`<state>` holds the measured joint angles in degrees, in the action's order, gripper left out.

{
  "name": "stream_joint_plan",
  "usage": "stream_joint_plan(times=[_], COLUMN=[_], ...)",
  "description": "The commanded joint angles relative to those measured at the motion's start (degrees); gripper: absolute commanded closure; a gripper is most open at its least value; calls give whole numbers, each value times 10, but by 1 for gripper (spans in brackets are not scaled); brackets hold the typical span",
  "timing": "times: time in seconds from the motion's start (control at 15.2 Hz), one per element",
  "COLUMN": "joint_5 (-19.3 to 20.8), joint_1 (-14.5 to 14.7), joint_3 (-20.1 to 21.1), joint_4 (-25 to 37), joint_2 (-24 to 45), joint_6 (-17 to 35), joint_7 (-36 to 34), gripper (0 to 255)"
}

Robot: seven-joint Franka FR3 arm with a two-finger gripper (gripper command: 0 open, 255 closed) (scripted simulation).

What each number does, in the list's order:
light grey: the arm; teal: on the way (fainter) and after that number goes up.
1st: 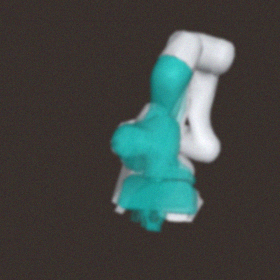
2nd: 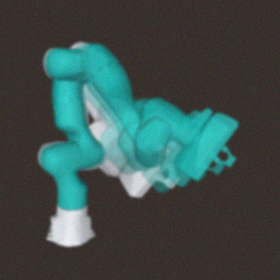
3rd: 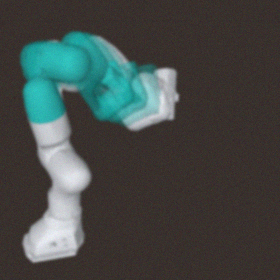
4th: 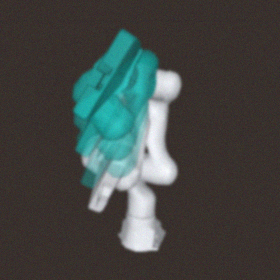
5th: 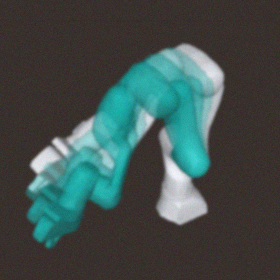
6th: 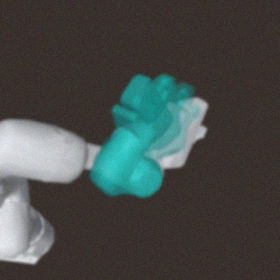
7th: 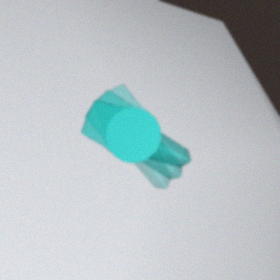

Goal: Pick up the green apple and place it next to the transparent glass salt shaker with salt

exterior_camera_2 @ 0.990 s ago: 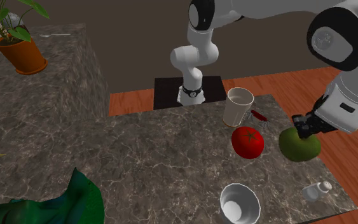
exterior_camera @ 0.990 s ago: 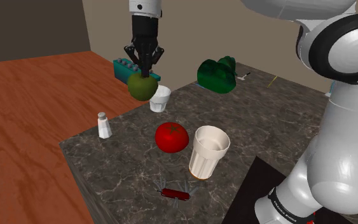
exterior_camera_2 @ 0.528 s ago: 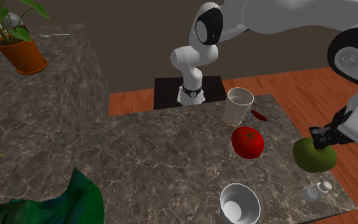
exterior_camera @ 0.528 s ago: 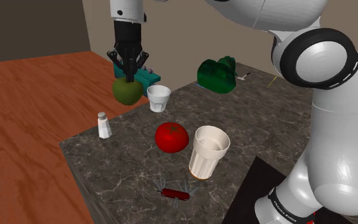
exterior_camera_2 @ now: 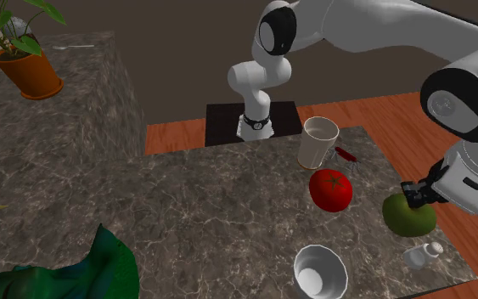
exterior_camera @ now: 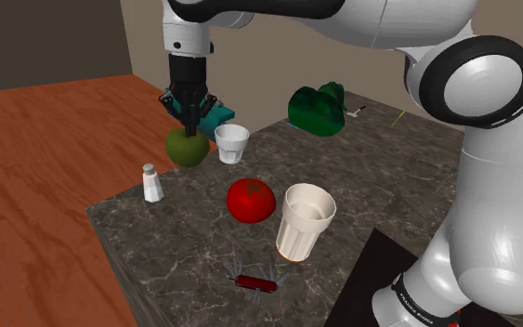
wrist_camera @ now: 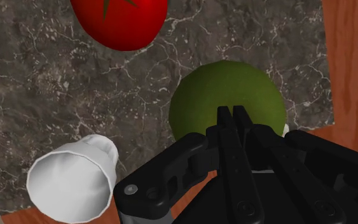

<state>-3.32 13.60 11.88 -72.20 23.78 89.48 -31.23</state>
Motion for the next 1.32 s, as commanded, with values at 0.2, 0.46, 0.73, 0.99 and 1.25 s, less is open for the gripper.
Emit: stream_joint_plan(times=[0.2, 0.46, 0.73, 0.99, 1.25], joint_5=[-1, -1, -1, -1, 0], joint_1=[-2, -3, -3, -3, -3], joint_3=[-1, -1, -2, -2, -3], joint_4=[-45, -76, -104, -129, -146], joint_2=[-3, -4, -2, 2, 6], joint_6=[41, 72, 102, 131, 151], joint_7=[5, 8, 11, 13, 15], gripper=[255, 255, 255, 255, 255])
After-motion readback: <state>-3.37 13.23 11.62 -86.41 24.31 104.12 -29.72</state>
